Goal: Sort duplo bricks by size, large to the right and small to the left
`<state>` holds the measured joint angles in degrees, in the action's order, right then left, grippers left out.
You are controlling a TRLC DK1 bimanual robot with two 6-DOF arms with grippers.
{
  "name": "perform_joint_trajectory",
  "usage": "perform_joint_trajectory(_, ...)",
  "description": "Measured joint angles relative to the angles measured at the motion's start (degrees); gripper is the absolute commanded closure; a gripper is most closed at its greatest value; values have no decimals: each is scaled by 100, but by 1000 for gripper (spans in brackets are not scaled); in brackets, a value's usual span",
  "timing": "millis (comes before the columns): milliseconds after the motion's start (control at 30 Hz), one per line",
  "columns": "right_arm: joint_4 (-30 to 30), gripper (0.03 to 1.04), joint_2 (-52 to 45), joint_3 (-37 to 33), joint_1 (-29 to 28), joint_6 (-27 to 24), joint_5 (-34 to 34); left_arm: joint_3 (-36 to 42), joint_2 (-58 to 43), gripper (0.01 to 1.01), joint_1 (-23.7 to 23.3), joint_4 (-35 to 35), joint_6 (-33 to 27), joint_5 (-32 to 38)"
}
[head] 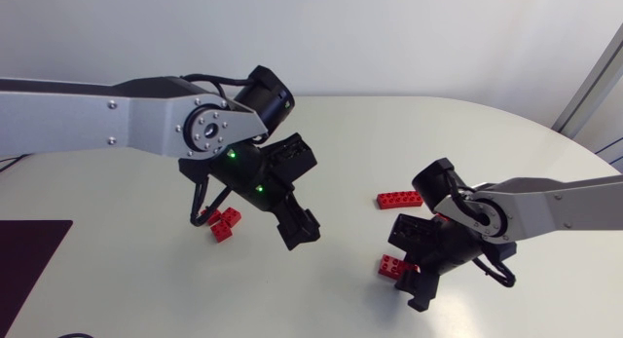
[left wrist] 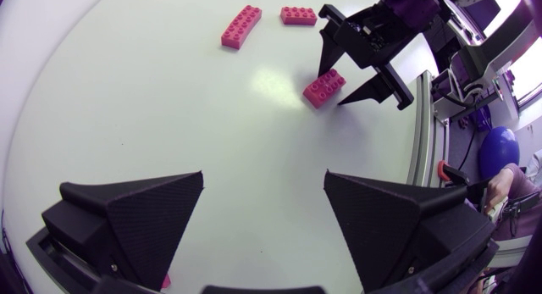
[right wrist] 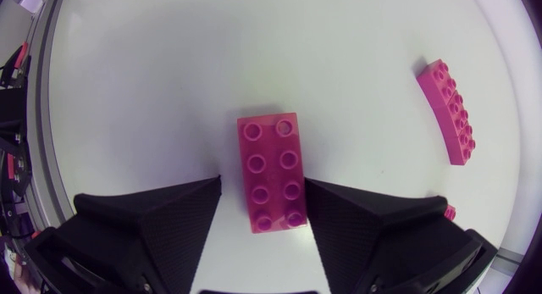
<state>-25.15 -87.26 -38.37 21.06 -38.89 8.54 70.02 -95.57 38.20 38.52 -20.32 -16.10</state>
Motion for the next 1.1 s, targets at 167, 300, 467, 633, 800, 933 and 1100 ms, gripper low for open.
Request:
perform_joint_trajectory(167, 37, 744, 55, 74, -59, 4, -46, -9, 0, 38, 0, -26, 0, 0)
perform_joint_trajectory(300, 273, 743, -46, 15, -651, 2, -114, -9, 0, 38, 0, -44, 0, 0)
perform_joint_trajectory(467, 540, 741, -621, -542, -1464, -66, -157, -9, 0, 38, 0, -44, 0, 0)
perform_joint_trajectory(633, 684, 605, -977, -922, -1696, -105, -295, -42, 2, 38, 0, -46, 0, 0)
perform_joint_trajectory(800, 514, 57, -896, -929, -1692, -120, -278, -94, 4, 38, -39, -46, -2, 0)
perform_joint_trajectory(933, 103, 57, -531, -929, -1611, -94, -199, -98, 37, 38, -74, -46, -2, 0)
perform_joint_trajectory(1100, 0, 79, -555, -1589, -1670, 282, -136, -105, 90, 38, -74, -46, -2, 0)
